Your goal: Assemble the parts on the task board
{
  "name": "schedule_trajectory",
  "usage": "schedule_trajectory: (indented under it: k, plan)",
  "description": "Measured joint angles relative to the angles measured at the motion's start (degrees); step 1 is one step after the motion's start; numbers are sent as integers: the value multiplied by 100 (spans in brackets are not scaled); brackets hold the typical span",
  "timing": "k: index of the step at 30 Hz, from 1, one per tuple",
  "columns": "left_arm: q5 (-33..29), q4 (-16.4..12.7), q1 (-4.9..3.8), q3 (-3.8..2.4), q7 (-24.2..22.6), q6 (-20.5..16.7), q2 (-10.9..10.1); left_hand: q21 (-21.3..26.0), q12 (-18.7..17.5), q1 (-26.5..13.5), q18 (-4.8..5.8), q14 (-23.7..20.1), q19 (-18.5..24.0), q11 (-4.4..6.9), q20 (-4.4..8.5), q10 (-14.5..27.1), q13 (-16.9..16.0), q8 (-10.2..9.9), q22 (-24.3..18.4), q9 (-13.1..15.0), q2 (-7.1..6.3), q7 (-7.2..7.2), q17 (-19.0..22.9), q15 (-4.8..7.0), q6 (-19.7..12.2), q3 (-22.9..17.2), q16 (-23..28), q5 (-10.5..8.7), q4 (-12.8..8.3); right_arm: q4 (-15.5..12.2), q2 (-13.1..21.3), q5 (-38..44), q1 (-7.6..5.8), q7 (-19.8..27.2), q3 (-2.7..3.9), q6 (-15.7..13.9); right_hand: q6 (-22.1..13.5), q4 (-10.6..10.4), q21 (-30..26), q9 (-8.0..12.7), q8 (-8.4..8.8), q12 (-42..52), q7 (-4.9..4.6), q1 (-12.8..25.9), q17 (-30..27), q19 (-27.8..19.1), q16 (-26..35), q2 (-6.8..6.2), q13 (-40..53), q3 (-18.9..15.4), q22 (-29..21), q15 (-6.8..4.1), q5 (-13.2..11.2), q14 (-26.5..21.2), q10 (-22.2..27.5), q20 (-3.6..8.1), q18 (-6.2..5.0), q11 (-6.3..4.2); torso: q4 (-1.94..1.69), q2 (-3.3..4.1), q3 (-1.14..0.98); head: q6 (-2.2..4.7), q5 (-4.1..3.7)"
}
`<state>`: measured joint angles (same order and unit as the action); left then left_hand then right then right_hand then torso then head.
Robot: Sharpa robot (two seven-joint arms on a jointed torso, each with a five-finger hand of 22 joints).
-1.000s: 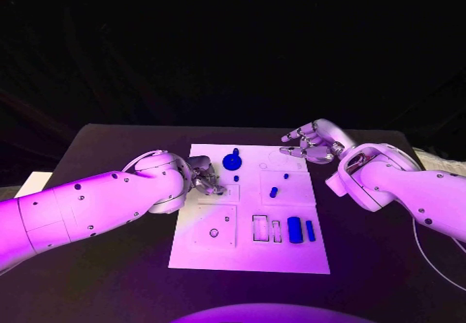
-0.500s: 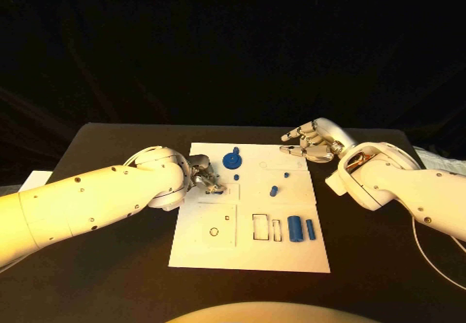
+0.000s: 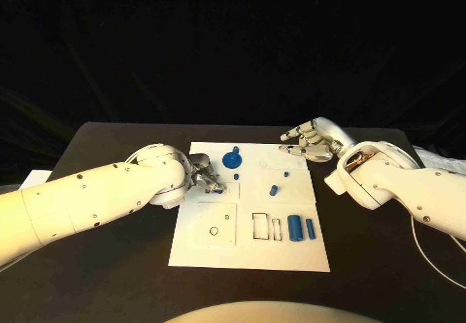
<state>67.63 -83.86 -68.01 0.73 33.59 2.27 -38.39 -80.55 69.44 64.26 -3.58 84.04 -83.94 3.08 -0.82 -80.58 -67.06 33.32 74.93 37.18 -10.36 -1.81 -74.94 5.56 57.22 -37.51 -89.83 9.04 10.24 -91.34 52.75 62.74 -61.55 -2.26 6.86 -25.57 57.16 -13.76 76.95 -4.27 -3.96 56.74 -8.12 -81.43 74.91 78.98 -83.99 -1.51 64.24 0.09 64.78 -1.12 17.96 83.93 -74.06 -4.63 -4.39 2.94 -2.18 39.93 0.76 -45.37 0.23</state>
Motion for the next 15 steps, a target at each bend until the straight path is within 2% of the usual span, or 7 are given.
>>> schedule_trajectory:
  k: [15]
  plan:
    - [-103,236,-84,1,76,225,192,-37,135,-151,0,2,0,29,0,-72,-159,1,-1,-5,1,0,1,-3,82,-78,0,-10,-128,-1,-14,-8,0,10,-1,13,0,0,0,0,0,0,0,-23,0,0,0,23,6,0,7,0,89,0,0,0,0,0,4,4,-1,-10,-4]
